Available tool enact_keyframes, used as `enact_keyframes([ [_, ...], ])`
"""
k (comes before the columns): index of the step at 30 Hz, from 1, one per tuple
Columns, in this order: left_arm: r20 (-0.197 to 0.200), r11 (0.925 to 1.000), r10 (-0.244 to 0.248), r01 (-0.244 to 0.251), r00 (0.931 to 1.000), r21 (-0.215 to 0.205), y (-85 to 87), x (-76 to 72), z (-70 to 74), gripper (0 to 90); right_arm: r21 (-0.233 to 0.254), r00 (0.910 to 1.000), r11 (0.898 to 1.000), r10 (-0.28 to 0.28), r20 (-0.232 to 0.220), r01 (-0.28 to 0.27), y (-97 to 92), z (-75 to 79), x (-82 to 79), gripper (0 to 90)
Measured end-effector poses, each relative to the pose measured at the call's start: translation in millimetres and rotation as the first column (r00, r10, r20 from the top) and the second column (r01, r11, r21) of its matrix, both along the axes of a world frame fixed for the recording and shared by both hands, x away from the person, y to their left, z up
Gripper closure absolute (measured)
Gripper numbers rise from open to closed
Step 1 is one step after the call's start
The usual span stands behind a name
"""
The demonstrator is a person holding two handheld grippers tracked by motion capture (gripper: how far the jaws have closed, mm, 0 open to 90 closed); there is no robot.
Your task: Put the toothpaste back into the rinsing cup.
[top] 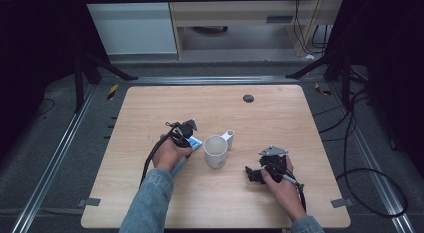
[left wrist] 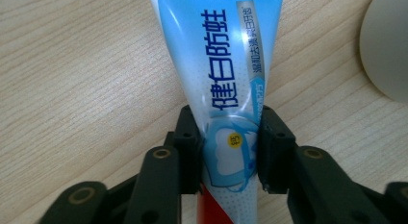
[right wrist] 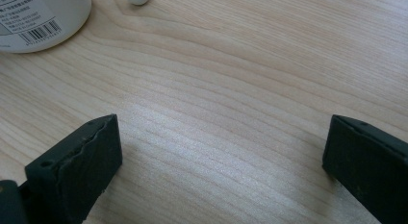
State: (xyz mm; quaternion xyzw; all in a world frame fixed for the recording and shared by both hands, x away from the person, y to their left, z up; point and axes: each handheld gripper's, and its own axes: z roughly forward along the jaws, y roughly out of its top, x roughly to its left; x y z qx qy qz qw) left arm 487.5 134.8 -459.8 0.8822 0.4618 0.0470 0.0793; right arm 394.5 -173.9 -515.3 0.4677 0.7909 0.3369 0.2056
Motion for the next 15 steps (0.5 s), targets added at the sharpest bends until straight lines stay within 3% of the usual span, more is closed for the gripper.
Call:
enact_keyframes([
  [3,0.013,0.9997,0.007,-0.007,0.9999,-0.022,2.7,-1.7,0.1,69.0,0.0,1.0,1.0,0.0,0.0,0.0,0.0,0.0,0.0,0.3],
  [7,0.025,0.9998,-0.007,0.007,0.9997,-0.02,3.8,-4.7,2.5,70.7,0.0,1.0,1.0,0.001,0.001,-0.001,0.0,0.0,0.1,0.3],
  [9,0.073,0.9994,-0.035,0.035,0.9967,0.007,1.6,-11.1,5.2,71.4,-0.001,1.0,1.0,0.0,0.002,0.0,0.0,-0.1,0.1,0.3],
  [10,0.092,0.9994,-0.035,0.035,0.9951,0.0,2.1,-14.5,7.0,71.6,0.001,1.0,1.0,0.0,0.0,0.0,0.0,0.0,0.0,0.3],
  [14,0.149,0.9938,0.003,0.014,0.9888,-0.111,14.3,-25.7,20.7,72.0,-0.001,1.0,1.0,0.0,0.0,0.0,0.0,0.0,0.1,0.3],
  [15,0.163,0.9928,0.006,0.014,0.9866,-0.119,17.2,-27.8,24.6,72.1,0.0,1.0,1.0,0.0,0.0,0.0,0.0,0.0,0.0,0.3],
])
